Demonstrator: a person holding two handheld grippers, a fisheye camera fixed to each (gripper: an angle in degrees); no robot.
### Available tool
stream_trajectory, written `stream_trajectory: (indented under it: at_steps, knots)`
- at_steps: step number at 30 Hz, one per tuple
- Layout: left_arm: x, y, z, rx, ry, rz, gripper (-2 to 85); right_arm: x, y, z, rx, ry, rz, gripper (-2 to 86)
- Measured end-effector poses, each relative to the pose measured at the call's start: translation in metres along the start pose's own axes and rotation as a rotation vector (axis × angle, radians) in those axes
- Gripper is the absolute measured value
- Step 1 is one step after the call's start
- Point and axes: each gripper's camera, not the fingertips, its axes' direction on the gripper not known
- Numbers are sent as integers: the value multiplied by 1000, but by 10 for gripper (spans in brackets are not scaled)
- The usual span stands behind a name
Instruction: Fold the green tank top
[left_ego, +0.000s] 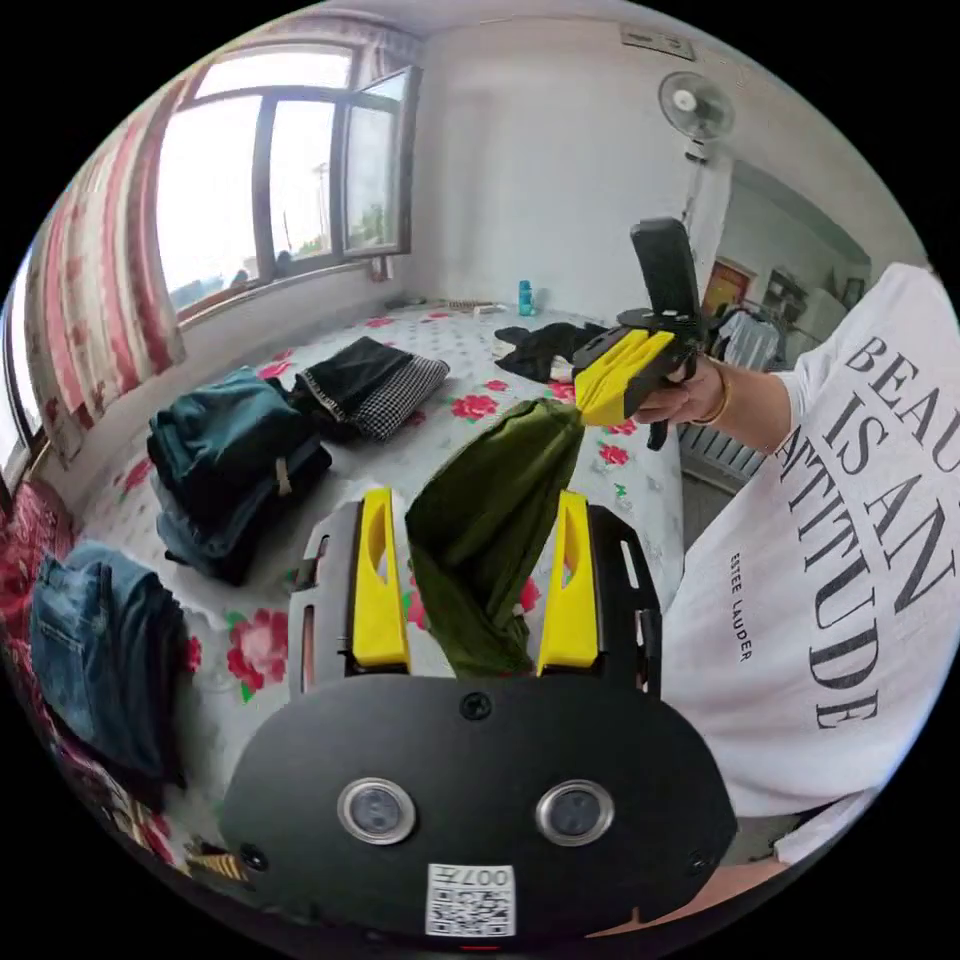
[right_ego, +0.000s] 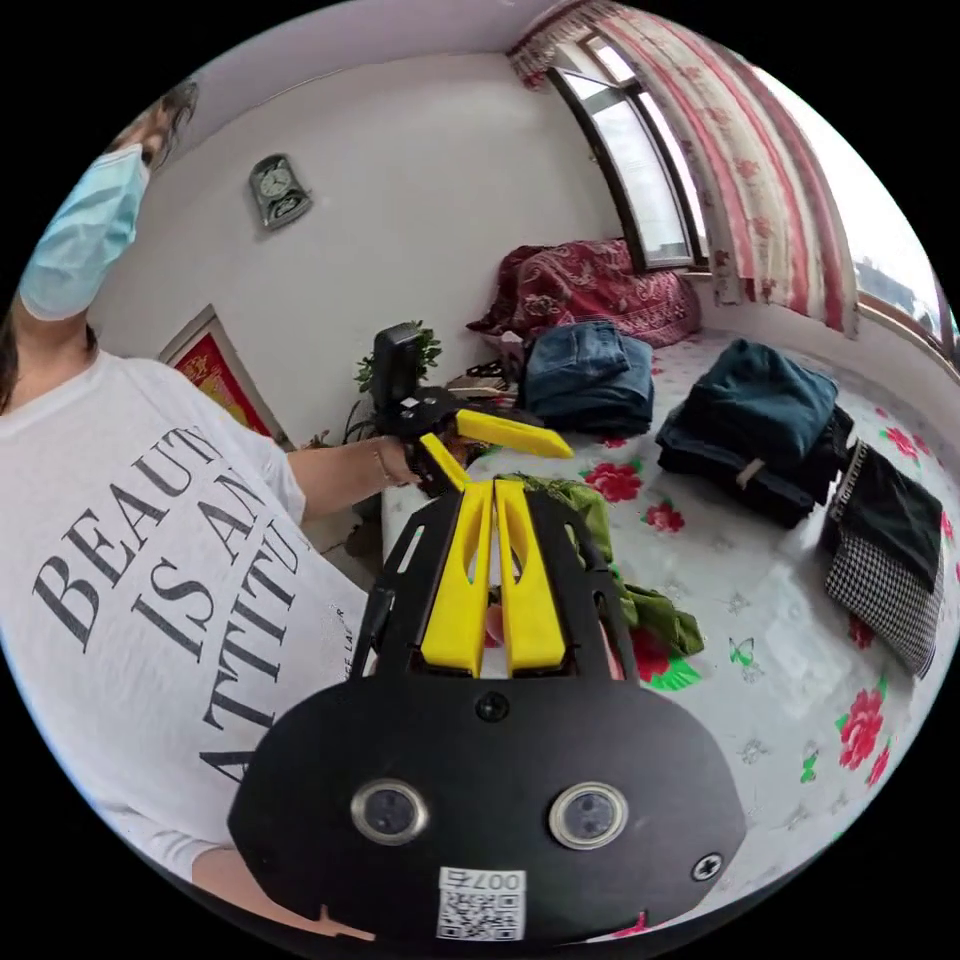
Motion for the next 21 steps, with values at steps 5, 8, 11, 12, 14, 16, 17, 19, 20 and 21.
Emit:
stream_trajectory:
  at_steps: [5, 8, 11, 12, 14, 16, 17, 19, 20, 21]
  knots:
    - [29, -46, -11, -110, 337, 294, 51, -55, -35, -6, -26, 20, -149, 2]
    - [31, -47, -36, -6, 270, 206, -5, -74, -35, -17, 79, 212, -101, 11]
    - [18, -40, -74, 86, 195, -6, -8, -74, -12, -28, 169, 371, 6, 33]
    - [16, -38, -84, 119, 187, -37, -8, -72, -6, -25, 146, 396, 35, 38]
    - [11, -30, -120, 221, 148, -166, -9, -57, 14, -5, 14, 476, 164, 53]
    - [12, -28, -143, 281, 137, -223, -9, -52, 27, 15, -50, 457, 233, 59]
    - [15, -28, -156, 321, 132, -247, -9, -53, 32, 29, -51, 426, 258, 60]
    - [21, -31, -173, 365, 124, -278, -9, -57, 34, 51, -50, 380, 271, 60]
    - [27, -35, -183, 395, 127, -281, -9, -59, 31, 65, -60, 358, 266, 59]
    - [30, -36, -188, 410, 127, -279, -9, -61, 28, 72, -64, 353, 262, 60]
